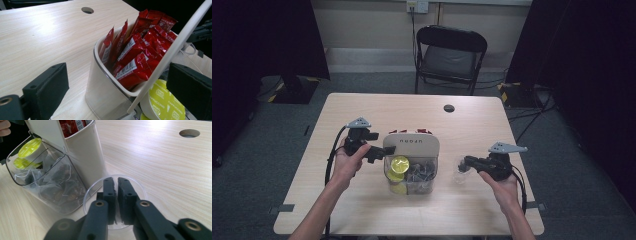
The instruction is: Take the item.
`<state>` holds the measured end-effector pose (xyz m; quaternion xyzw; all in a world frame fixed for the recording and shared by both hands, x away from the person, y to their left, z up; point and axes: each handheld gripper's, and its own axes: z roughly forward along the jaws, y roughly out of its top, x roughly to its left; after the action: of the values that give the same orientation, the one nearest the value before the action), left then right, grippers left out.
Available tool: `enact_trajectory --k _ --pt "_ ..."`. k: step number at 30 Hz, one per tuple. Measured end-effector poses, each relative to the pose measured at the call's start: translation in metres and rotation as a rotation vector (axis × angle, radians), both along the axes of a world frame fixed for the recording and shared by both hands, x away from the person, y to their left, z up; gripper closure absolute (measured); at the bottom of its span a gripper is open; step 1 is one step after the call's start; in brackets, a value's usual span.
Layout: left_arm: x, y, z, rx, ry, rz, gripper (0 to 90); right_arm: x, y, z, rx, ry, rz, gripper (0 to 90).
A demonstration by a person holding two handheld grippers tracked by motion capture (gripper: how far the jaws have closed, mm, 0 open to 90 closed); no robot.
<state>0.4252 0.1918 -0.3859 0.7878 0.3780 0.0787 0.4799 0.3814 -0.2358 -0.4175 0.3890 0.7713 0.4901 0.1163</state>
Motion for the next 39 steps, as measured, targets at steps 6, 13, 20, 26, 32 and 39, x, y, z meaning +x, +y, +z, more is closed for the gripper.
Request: enact_trajectory --k 6,13,20,26,32,39 --pt "-0.001 -0.001 0.001 -0.005 0.000 0.003 5.0 -0.002 -0.002 0.002 0.011 -0.006 -0.012 77.6" --pt "-0.001 0.001 0.002 0.005 -0.007 0.000 5.5 -0.006 -0.008 0.005 0.017 -0.014 -0.028 71.4" --pt "-0.005 0.002 0.003 -0.011 -0.010 -0.011 13.4 -0.018 -0.017 0.002 -0.010 -0.006 -0.053 66.0" --pt "-0.009 0.009 0.008 -0.016 -0.018 0.009 15.8 -0.030 -0.030 -0.009 -0.022 0.013 -0.078 61.2" --pt "-0.015 0.022 0.017 -0.043 -0.046 0.007 16.1 -0.033 -0.038 -0.024 -0.053 0.049 -0.100 55.0" --pt "-0.014 0.042 0.023 -0.044 -0.080 0.037 19.6 -0.028 -0.037 -0.043 -0.125 0.084 -0.130 42.7"
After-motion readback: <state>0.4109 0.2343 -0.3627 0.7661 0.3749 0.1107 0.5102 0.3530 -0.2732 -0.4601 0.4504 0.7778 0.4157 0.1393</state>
